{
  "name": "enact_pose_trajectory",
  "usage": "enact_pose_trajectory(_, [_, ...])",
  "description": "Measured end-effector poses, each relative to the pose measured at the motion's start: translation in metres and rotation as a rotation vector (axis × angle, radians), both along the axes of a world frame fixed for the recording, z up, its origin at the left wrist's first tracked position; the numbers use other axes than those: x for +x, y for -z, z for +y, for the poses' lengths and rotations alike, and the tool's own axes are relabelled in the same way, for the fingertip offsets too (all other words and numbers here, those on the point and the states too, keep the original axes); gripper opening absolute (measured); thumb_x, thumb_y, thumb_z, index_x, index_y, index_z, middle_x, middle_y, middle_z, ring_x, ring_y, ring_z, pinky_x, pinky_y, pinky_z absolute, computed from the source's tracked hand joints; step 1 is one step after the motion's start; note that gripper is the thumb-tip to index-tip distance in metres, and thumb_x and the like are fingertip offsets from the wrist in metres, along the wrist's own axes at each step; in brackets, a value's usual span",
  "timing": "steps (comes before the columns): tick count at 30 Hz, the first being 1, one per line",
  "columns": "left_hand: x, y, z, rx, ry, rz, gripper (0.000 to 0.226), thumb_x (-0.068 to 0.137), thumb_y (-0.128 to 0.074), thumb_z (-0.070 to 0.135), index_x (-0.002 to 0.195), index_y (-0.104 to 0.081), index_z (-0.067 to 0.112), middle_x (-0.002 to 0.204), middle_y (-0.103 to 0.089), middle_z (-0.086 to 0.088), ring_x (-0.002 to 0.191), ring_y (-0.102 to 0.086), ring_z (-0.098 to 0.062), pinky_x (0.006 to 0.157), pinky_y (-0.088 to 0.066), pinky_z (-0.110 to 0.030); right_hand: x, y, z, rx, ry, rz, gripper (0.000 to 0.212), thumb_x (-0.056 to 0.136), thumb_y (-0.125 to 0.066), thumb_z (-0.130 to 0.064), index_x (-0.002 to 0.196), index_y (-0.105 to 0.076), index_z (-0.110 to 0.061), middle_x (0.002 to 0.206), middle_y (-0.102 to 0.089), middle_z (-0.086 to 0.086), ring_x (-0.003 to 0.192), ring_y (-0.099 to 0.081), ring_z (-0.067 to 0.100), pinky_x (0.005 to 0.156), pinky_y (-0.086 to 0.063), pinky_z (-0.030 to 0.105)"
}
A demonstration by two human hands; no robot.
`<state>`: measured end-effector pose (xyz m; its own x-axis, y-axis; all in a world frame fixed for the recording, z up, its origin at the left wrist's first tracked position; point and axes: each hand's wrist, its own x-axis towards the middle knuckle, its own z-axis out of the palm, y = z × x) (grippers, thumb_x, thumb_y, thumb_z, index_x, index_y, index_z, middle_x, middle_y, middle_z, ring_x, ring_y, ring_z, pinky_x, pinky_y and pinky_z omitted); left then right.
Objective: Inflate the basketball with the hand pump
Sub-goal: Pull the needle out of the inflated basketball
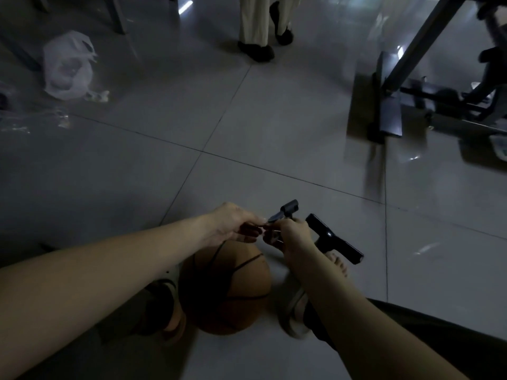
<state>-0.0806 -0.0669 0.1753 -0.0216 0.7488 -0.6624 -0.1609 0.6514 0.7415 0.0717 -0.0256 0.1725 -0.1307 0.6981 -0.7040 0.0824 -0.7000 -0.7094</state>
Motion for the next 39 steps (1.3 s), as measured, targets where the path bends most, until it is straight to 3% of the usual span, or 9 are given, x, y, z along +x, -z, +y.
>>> enact_pose_trajectory(3, [0.002, -0.001, 0.002, -0.069, 0.013, -0.004, 0.011, 0.091, -0.068, 0.006, 0.096, -0.071, -0.003, 0.089, -0.073, -0.017, 0.079, -0.07, -0.023, 0.067, -0.06, -0.032, 0.002, -0.002, -0.001, 0.018, -0.036, -0.027, 0.016, 0.091, -0.042, 0.01, 0.094, -0.056, 0.002, 0.077, -0.061, 0.018, 0.059, -0.057, 0.024, 0.06, -0.051, 0.036])
enact_pose_trajectory(10, [0.003, -0.001, 0.005, -0.074, -0.029, 0.042, 0.018, 0.091, -0.062, -0.008, 0.108, -0.068, -0.012, 0.104, -0.072, -0.027, 0.086, -0.073, -0.029, 0.073, -0.063, -0.035, 0.004, -0.005, 0.0, 0.022, -0.049, -0.037, 0.02, 0.093, -0.038, 0.008, 0.103, -0.056, 0.005, 0.082, -0.063, 0.02, 0.065, -0.061, 0.026, 0.058, -0.054, 0.035])
enact_pose_trajectory(16, [0.005, 0.001, 0.007, -0.017, -0.135, 0.194, 0.013, 0.082, -0.072, -0.011, 0.095, -0.072, -0.011, 0.093, -0.072, -0.029, 0.075, -0.073, -0.032, 0.065, -0.063, -0.034, -0.001, -0.014, 0.006, 0.036, -0.126, -0.045, 0.024, 0.094, -0.033, 0.007, 0.106, -0.054, 0.003, 0.097, -0.069, 0.029, 0.076, -0.066, 0.033, 0.076, -0.059, 0.047])
enact_pose_trajectory(19, [0.006, -0.002, 0.018, 0.05, -0.046, 0.352, 0.012, 0.089, -0.071, 0.005, 0.096, -0.072, -0.004, 0.086, -0.073, -0.019, 0.07, -0.07, -0.024, 0.065, -0.063, -0.037, -0.002, -0.019, 0.014, -0.006, -0.102, -0.042, 0.022, 0.094, -0.039, 0.004, 0.109, -0.056, 0.003, 0.101, -0.07, 0.029, 0.082, -0.068, 0.036, 0.082, -0.06, 0.051])
enact_pose_trajectory(22, [0.015, -0.013, 0.031, 0.095, 0.184, 0.525, 0.037, 0.091, -0.07, 0.041, 0.097, -0.067, 0.004, 0.085, -0.068, -0.009, 0.074, -0.066, -0.021, 0.057, -0.055, -0.031, 0.002, -0.024, 0.017, -0.028, -0.111, -0.014, 0.021, 0.093, -0.043, 0.004, 0.104, -0.061, 0.007, 0.091, -0.07, 0.024, 0.083, -0.068, 0.035, 0.084, -0.059, 0.051])
enact_pose_trajectory(26, [0.025, -0.013, 0.046, 0.053, 0.504, 0.621, 0.051, 0.096, -0.049, 0.063, 0.091, -0.059, 0.013, 0.083, -0.066, -0.005, 0.069, -0.065, -0.02, 0.057, -0.052, -0.029, 0.011, -0.029, 0.014, -0.045, -0.072, 0.035, 0.03, 0.098, -0.035, -0.004, 0.105, -0.062, 0.008, 0.086, -0.069, 0.023, 0.082, -0.069, 0.036, 0.084, -0.057, 0.053])
enact_pose_trajectory(34, [0.047, -0.009, 0.063, 0.107, 0.573, 0.671, 0.027, 0.108, -0.038, 0.034, 0.098, -0.054, 0.014, 0.076, -0.063, -0.009, 0.058, -0.058, -0.021, 0.049, -0.043, -0.029, 0.032, -0.038, 0.01, -0.005, -0.139, 0.106, 0.028, 0.1, -0.042, -0.015, 0.102, -0.066, -0.001, 0.086, -0.072, 0.016, 0.086, -0.069, 0.032, 0.087, -0.056, 0.051])
enact_pose_trajectory(37, [0.055, -0.006, 0.067, 0.137, 0.623, 0.703, 0.016, 0.106, -0.037, 0.018, 0.101, -0.051, 0.012, 0.072, -0.058, -0.007, 0.059, -0.058, -0.026, 0.047, -0.042, -0.028, 0.03, -0.042, 0.007, -0.042, -0.185, 0.07, 0.037, 0.104, -0.044, -0.032, 0.105, -0.066, -0.002, 0.097, -0.073, 0.02, 0.093, -0.07, 0.033, 0.087, -0.058, 0.048])
enact_pose_trajectory(39, [0.059, -0.006, 0.071, 0.102, 0.629, 0.668, 0.019, 0.104, -0.041, 0.013, 0.09, -0.054, 0.009, 0.069, -0.059, -0.009, 0.065, -0.064, -0.035, 0.048, -0.046, -0.028, 0.032, -0.055, 0.009, -0.028, -0.268, 0.014, 0.038, 0.103, -0.049, -0.032, 0.111, -0.063, 0.002, 0.107, -0.069, 0.026, 0.091, -0.07, 0.033, 0.082, -0.06, 0.044])
